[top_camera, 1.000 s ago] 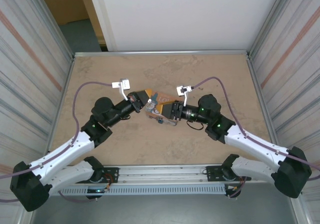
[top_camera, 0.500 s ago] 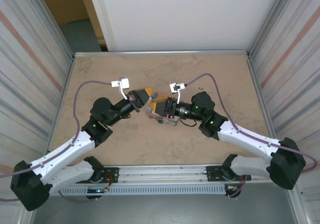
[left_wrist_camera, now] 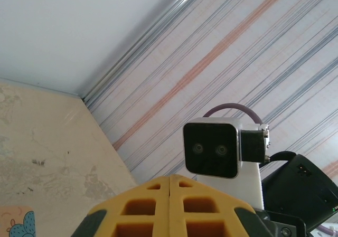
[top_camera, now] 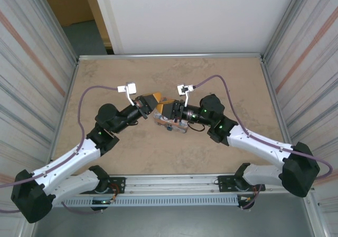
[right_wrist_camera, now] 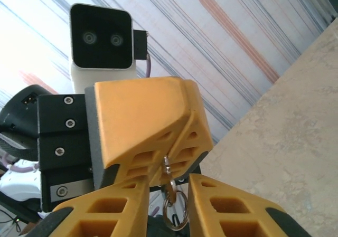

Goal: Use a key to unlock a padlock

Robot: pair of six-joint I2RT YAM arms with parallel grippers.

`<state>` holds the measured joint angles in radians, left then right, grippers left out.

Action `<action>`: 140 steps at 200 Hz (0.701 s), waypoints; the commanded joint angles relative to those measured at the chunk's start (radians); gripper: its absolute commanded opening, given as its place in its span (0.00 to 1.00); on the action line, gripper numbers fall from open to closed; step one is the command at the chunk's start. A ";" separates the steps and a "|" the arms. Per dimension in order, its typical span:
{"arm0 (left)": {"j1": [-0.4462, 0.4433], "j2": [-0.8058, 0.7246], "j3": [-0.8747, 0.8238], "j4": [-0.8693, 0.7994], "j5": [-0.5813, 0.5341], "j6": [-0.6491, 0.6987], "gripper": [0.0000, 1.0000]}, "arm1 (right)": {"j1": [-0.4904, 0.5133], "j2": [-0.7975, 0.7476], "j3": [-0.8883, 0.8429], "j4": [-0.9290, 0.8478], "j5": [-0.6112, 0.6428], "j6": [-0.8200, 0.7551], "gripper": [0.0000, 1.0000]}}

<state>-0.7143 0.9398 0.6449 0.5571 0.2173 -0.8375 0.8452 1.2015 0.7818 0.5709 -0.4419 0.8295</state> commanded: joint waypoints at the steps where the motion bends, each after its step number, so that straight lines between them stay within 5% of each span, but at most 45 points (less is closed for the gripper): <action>1: 0.003 -0.001 -0.010 0.047 0.008 -0.006 0.00 | 0.006 0.007 0.042 0.030 0.017 0.002 0.21; 73: 0.001 -0.013 -0.022 0.071 -0.013 -0.010 0.00 | -0.007 -0.031 0.006 -0.010 0.063 -0.007 0.00; 120: 0.011 -0.074 -0.032 0.012 -0.008 0.022 0.61 | -0.017 -0.102 0.071 -0.310 0.043 -0.208 0.00; 140: 0.027 -0.136 -0.024 -0.070 0.004 0.047 0.73 | -0.018 -0.135 0.114 -0.466 0.046 -0.333 0.00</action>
<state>-0.7063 0.8867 0.6117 0.5434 0.2104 -0.8345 0.8307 1.1259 0.8196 0.3206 -0.4084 0.6880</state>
